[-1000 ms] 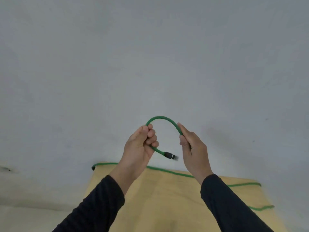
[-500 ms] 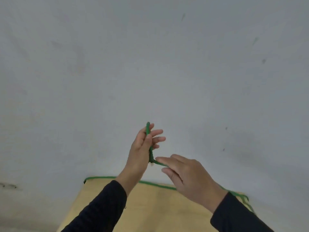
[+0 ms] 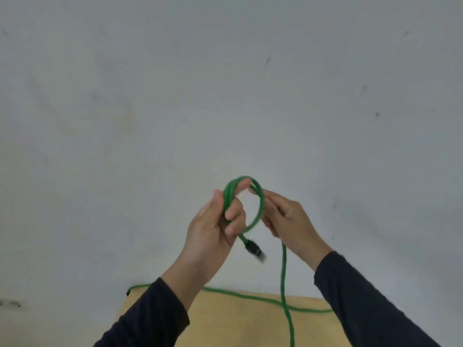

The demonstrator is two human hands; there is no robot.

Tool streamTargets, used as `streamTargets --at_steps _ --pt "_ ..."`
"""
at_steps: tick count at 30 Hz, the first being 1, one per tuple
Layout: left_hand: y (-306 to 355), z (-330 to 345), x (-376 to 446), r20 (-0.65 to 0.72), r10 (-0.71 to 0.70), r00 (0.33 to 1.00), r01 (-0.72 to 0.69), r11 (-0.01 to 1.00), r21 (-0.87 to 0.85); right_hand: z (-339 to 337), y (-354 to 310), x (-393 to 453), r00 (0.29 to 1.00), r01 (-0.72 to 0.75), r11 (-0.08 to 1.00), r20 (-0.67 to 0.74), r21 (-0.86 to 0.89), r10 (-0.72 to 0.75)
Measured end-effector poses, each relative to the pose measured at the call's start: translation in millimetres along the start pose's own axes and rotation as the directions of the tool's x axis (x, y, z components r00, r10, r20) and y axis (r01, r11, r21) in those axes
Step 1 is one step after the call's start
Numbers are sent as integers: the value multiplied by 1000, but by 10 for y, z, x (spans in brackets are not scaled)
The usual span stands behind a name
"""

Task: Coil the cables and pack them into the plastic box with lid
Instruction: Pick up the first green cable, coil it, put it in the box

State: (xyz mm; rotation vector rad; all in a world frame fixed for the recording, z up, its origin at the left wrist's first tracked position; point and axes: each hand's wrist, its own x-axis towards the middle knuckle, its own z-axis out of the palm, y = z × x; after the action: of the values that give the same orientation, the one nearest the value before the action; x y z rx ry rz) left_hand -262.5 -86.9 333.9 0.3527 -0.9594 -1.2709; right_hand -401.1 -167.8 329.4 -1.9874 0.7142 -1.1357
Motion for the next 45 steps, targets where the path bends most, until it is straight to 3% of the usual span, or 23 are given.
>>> streamTargets --at_steps 4,6,9,12,13,15,17,21,24,27,29,31,34,35,36,38,41,45 --pt "297 -179 250 -139 244 960 -245 970 8 385 166 -254 989 -2 969 142 -245 38" --pt "395 -308 330 -231 326 917 -279 936 212 466 88 -370 959 80 925 283 -373 30" --pt "341 -451 286 -196 374 907 -131 692 710 420 -180 -365 927 228 870 371 -437 -57" --pt "42 -506 31 -42 191 981 -62 510 858 204 -435 -210 924 334 839 324 -430 -202" --pt "-53 -494 -83 -8 101 995 -46 524 851 108 -488 -142 933 314 856 301 -410 -198" --pt "-179 -420 -260 58 -82 995 9 649 761 -71 -541 -30 955 211 918 269 -336 -121" --pt "-225 -334 -357 105 -177 979 70 770 635 -200 -554 38 962 135 962 263 -238 -70" --pt "-166 -178 -348 160 -171 972 91 905 415 -206 -475 56 972 90 995 222 -49 -77" --pt "-51 -100 -250 181 -117 977 86 982 170 -67 -249 27 996 -35 997 82 65 30" --pt "154 -84 -58 63 49 997 -48 999 -12 146 9 -112 995 -87 986 41 -145 94" --pt "326 -127 82 -47 186 982 -181 980 88 302 67 -284 985 -53 960 146 -276 97" --pt "406 -232 185 -146 288 946 -215 898 383 404 11 -422 963 14 943 260 -333 77" --pt "279 -346 152 -93 316 944 -94 527 845 409 -216 -421 936 156 905 351 -396 -8" --pt "176 -385 92 -42 264 964 -79 434 898 373 -312 -390 929 217 875 366 -433 -50" --pt "83 -404 15 -11 194 981 -70 407 911 321 -398 -348 925 265 848 369 -460 -89" --pt "-63 -433 -154 26 47 999 -45 463 885 165 -541 -267 937 246 867 336 -433 -98" --pt "-138 -356 -326 114 -152 982 7 629 778 -43 -607 -190 956 155 934 286 -321 -61" --pt "-23 -237 -307 184 -159 970 -3 751 660 -90 -503 -197 955 122 980 286 -157 -73"
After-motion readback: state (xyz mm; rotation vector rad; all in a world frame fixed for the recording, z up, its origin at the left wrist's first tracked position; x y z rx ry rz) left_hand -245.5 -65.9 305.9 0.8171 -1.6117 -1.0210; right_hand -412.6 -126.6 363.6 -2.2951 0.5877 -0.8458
